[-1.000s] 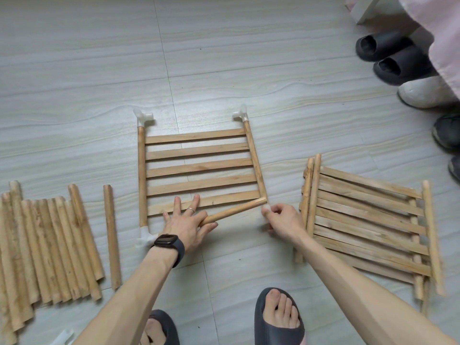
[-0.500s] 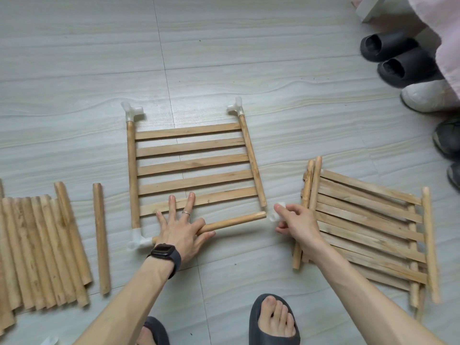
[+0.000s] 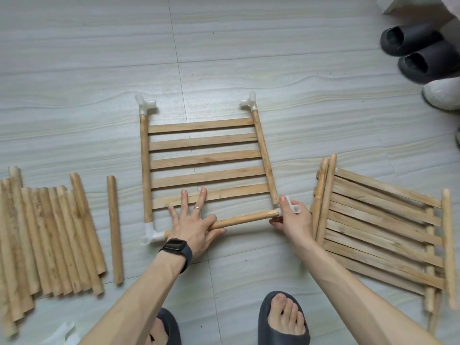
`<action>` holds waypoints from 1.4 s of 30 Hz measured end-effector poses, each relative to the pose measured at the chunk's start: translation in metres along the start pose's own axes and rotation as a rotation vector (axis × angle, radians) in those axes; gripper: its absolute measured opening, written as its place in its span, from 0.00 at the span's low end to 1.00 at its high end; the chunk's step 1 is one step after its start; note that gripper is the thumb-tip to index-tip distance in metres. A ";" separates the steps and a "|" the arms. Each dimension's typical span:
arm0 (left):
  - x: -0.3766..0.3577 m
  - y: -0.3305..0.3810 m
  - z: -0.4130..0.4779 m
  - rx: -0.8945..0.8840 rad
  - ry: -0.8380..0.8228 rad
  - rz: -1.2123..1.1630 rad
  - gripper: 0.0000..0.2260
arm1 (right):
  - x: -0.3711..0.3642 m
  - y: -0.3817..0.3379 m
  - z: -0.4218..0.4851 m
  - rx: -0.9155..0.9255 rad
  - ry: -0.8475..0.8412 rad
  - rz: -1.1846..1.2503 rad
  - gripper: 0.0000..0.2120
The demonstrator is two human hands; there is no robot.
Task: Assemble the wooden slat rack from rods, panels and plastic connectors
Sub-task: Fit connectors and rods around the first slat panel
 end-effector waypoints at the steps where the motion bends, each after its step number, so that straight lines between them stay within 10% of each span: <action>1: 0.000 0.000 0.000 -0.004 0.007 -0.006 0.21 | 0.000 0.004 0.000 -0.021 0.009 0.043 0.17; 18: 0.009 -0.008 0.000 0.000 0.009 0.050 0.19 | -0.012 -0.001 -0.036 0.025 -0.073 -0.412 0.17; 24: 0.028 -0.008 0.002 0.083 0.007 -0.058 0.34 | -0.023 0.009 -0.029 -0.136 -0.151 -0.014 0.04; 29: 0.047 -0.014 0.004 0.042 0.134 -0.011 0.14 | -0.023 0.018 -0.030 -0.282 -0.122 0.304 0.14; 34: 0.058 -0.006 0.014 0.034 0.188 -0.029 0.23 | -0.028 0.022 -0.027 -0.403 -0.224 0.390 0.14; 42: 0.064 -0.003 0.021 0.058 0.240 0.059 0.10 | -0.033 0.032 -0.035 -0.446 -0.327 0.469 0.19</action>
Point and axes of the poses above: each hand's wrist, its own z-axis towards the middle knuckle, its own x-axis out of the back of the hand, y = z × x, the point moved 8 cm from there along z, towards the middle knuckle, and after that the axes turned 11 degrees about -y, right-handed, at the moved point
